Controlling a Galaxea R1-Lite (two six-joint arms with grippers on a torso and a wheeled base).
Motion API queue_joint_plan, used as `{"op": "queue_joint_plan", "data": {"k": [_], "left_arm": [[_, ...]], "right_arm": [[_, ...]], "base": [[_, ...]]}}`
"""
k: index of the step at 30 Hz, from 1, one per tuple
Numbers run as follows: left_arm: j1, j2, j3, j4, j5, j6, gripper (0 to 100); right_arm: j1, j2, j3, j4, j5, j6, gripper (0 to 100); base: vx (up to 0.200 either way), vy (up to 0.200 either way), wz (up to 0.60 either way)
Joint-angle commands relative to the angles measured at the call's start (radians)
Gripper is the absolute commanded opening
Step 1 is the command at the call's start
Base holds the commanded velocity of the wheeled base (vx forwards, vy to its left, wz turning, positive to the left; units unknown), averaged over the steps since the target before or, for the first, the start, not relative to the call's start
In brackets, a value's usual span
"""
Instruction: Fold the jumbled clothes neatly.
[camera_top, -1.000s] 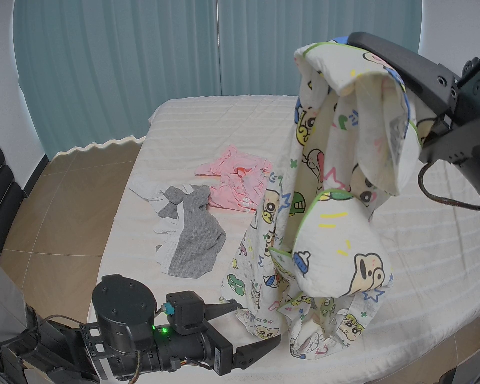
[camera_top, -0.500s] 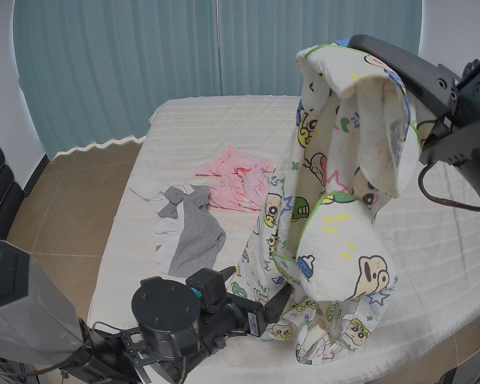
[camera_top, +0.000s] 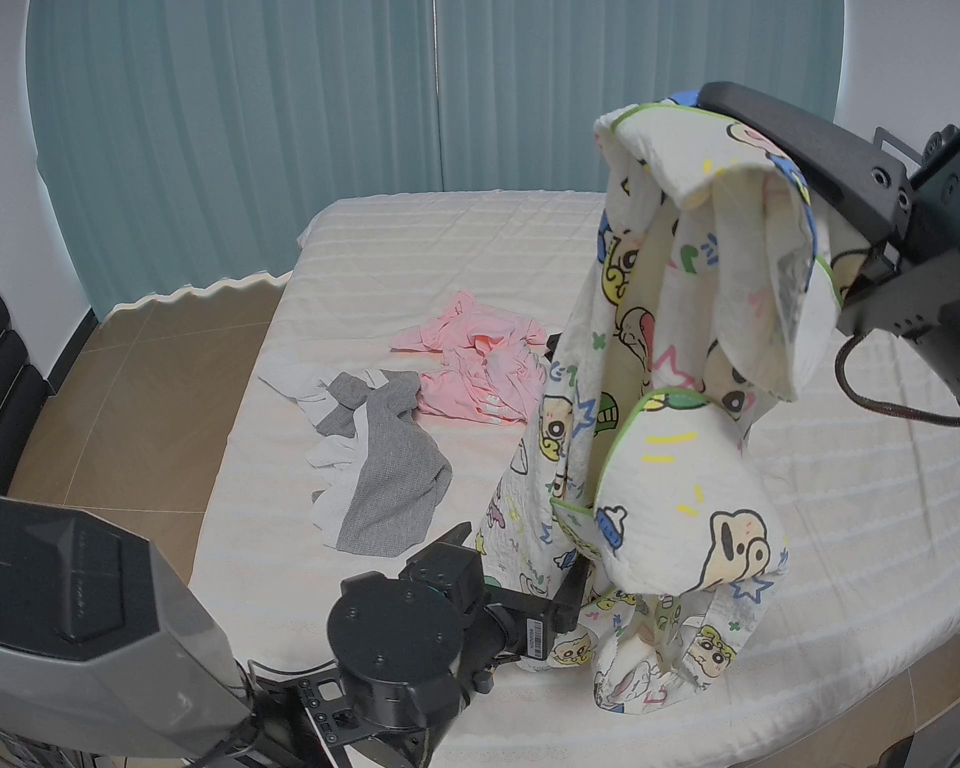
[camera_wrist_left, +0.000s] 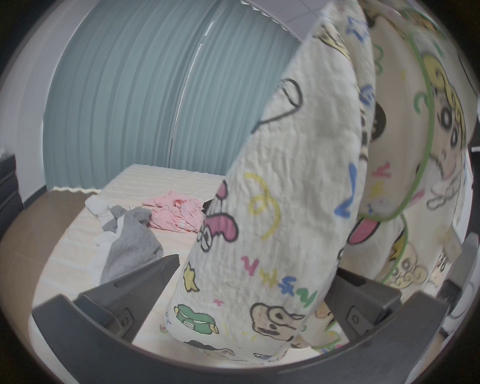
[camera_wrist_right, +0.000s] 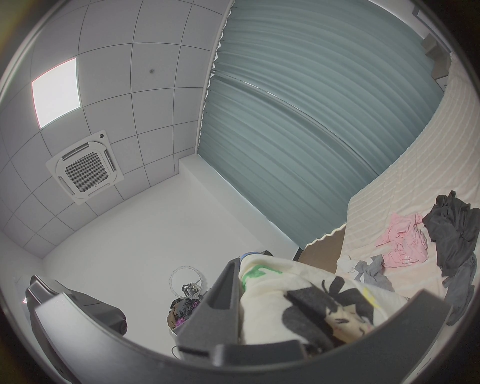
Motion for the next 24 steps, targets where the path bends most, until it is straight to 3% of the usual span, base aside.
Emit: {"op": "queue_joint_plan", "data": {"k": [1,7,17,22,24], "left_arm": [[-0.005,0.062,-0.011,-0.001,0.052,0.044,100],[0.012,0.085,0.030,0.010,0.121,0.061,100],[0.064,0.061,0.142,0.002,0.165,0.107,100],[0.062,0.050,0.167,-0.026,0.151,0.095,100],[0.067,0.058,0.171,-0.093,0.067,0.095,100]], "right_arm": [[-0.005,0.001,-0.001,-0.001,0.000,0.013,0],[-0.045,-0.013,0.000,-0.001,0.003,0.024,0],[-0.095,-0.036,0.009,0.000,0.005,0.026,0],[-0.106,-0.036,0.016,0.000,0.005,0.026,0],[-0.105,-0.034,0.016,0.000,0.005,0.026,0]], "base": [[0.000,0.000,0.00],[0.000,0.000,0.00],[0.000,0.000,0.00],[0.000,0.000,0.00],[0.000,0.000,0.00]]}}
